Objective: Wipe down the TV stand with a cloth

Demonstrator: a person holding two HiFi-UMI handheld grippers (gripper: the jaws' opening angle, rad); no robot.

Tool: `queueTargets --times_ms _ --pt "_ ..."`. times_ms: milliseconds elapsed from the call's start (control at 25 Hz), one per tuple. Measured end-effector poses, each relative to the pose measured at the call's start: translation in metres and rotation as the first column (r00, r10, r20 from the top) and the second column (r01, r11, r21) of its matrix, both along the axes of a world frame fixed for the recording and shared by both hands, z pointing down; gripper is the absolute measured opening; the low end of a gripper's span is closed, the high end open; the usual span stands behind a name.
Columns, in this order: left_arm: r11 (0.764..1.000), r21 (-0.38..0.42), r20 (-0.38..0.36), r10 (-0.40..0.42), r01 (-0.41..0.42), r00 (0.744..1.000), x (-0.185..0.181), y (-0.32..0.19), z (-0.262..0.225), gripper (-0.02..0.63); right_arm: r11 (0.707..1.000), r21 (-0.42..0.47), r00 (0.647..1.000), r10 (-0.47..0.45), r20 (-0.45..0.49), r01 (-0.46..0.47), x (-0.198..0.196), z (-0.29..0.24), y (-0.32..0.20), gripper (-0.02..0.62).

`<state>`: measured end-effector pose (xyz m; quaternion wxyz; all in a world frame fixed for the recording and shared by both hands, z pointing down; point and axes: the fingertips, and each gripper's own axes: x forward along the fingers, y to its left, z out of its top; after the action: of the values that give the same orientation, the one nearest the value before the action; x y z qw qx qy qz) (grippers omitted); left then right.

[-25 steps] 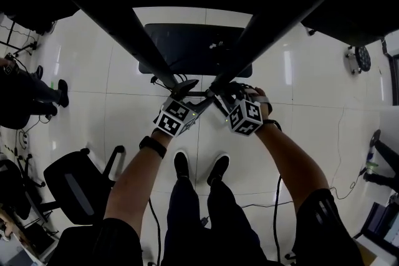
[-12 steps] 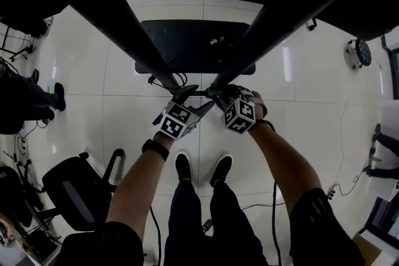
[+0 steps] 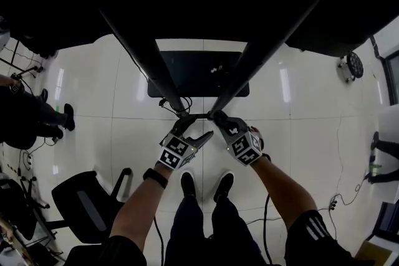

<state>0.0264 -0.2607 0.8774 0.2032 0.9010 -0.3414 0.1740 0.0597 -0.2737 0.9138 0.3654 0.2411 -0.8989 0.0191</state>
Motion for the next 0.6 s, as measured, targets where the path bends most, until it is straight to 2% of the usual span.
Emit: queueTargets --times_ms 200,320,440,520,600 --pt "0.989 0.148 -0.007 -0.010 0.010 1.000 -0.020 0.026 -0.095 0.336 0.998 0.035 0.987 0.046 0.152 -0.052 -0.002 -0.092 0.029 0.023" --pt "0.984 0.180 -0.027 0.011 -0.006 1.000 -0.022 0.060 -0.142 0.336 0.996 -0.011 0.969 0.090 0.230 -0.089 -0.005 -0.147 0.052 0.023" --pt "0.979 0.205 -0.073 0.013 0.002 0.997 -0.032 0.087 -0.186 0.336 0.992 0.030 0.954 0.108 0.280 -0.121 -0.010 -0.206 0.070 0.023" --pt "0.970 0.245 -0.073 0.029 -0.010 0.997 -0.038 0.097 -0.214 0.336 0.985 0.050 0.937 0.141 0.320 -0.165 -0.008 -0.248 0.078 0.023" --pt "0.957 0.290 -0.058 0.049 -0.030 0.997 -0.044 0.105 -0.241 0.336 0.977 0.041 0.905 0.179 0.385 -0.210 -0.003 -0.288 0.086 0.021"
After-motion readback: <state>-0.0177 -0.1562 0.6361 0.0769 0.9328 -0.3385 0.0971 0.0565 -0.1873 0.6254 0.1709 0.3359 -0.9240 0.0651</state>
